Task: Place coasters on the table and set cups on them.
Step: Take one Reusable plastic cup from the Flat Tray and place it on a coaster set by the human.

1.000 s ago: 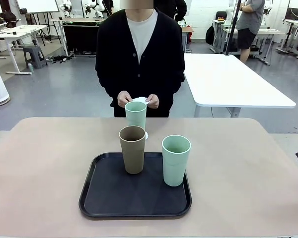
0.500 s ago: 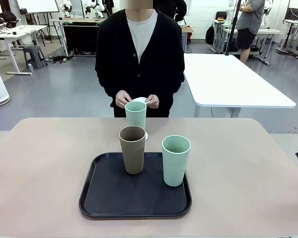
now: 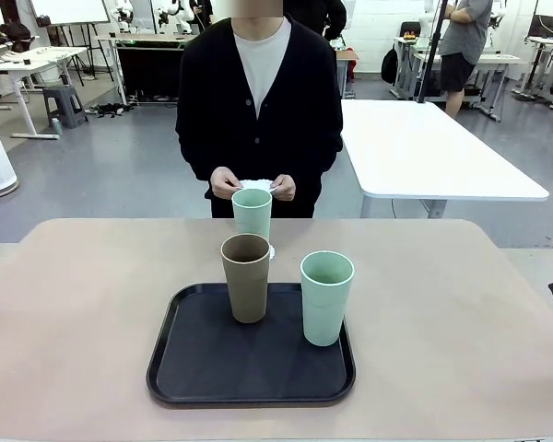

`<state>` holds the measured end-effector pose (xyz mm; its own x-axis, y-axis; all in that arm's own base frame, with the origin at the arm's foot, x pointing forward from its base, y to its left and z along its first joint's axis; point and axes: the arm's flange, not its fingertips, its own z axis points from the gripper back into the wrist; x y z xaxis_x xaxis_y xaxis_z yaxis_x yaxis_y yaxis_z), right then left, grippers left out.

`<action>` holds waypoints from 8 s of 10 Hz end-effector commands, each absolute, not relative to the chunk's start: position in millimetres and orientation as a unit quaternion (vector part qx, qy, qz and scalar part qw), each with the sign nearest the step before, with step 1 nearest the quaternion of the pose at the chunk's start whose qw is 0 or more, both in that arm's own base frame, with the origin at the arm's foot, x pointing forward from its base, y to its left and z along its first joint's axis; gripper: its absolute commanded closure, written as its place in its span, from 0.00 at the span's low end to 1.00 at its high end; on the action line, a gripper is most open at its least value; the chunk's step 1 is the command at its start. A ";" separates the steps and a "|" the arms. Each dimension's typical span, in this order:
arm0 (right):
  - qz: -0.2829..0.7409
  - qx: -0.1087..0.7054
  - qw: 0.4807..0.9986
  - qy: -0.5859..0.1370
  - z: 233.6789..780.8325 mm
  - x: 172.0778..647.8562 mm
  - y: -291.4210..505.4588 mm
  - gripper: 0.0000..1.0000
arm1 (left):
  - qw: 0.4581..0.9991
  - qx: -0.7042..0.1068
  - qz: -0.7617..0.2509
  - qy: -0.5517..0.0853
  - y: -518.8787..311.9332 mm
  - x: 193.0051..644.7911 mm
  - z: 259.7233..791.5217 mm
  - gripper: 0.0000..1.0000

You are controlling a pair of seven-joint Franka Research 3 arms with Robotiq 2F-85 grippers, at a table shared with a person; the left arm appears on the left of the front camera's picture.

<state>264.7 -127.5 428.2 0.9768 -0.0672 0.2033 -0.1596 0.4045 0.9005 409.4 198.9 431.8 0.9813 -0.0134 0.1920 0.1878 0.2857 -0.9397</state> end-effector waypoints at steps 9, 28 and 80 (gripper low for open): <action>0.031 0.550 0.828 -0.107 428.4 265.5 -126.4 0.00 | 0.792 -0.603 -0.058 -0.070 203.2 409.0 426.6 0.00; 0.031 0.550 0.828 -0.107 428.4 265.5 -126.4 0.00 | 0.851 -0.386 -0.279 -0.219 127.8 460.3 481.9 0.00; 0.031 0.550 0.828 -0.107 428.4 265.5 -126.4 0.00 | 0.533 -0.449 -0.612 -0.375 -189.5 471.6 275.6 0.00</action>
